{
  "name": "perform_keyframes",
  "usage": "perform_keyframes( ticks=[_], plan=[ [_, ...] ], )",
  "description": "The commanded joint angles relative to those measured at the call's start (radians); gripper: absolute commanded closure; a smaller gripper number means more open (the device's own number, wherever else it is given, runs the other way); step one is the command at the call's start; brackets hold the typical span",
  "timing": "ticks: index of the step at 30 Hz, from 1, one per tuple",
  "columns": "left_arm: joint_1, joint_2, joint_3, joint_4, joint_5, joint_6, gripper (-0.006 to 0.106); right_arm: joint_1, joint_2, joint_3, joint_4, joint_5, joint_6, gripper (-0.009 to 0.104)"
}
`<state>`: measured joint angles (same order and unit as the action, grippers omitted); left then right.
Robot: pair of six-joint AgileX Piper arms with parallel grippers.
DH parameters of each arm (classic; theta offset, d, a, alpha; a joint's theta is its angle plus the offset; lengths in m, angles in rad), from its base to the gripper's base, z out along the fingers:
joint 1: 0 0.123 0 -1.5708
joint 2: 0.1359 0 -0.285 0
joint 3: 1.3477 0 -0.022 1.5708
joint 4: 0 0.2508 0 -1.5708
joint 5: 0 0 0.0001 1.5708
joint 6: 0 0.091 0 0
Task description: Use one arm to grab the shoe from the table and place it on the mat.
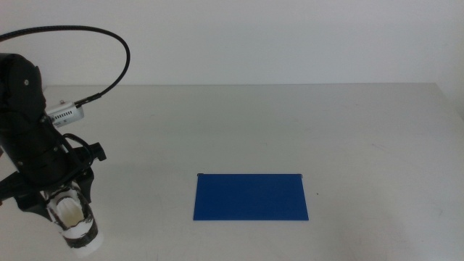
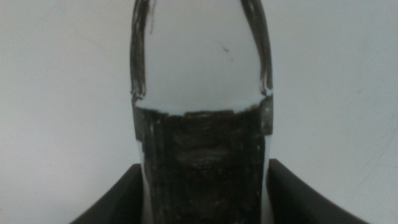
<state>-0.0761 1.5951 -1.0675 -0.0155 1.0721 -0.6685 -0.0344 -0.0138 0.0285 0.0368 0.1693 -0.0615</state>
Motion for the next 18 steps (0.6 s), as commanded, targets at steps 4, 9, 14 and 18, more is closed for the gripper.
perform_keyframes(
  ticks=[4,9,14,18],
  plan=[
    [-0.005,-0.045,-0.023,0.006,0.024,-0.015,0.091,-0.004,-0.021,-0.010,-0.008,-0.079,-0.013,0.029],
    [-0.005,-0.045,-0.023,0.037,0.019,-0.015,0.091,-0.004,-0.021,-0.010,-0.008,-0.079,-0.013,0.029],
    [-0.006,-0.045,-0.025,0.051,0.019,-0.015,0.091,-0.004,-0.021,-0.010,-0.008,-0.079,-0.013,0.029],
    [-0.071,-0.039,-0.066,0.117,0.054,-0.047,0.091,-0.004,-0.021,-0.010,-0.008,-0.079,-0.013,0.029]
  ],
)
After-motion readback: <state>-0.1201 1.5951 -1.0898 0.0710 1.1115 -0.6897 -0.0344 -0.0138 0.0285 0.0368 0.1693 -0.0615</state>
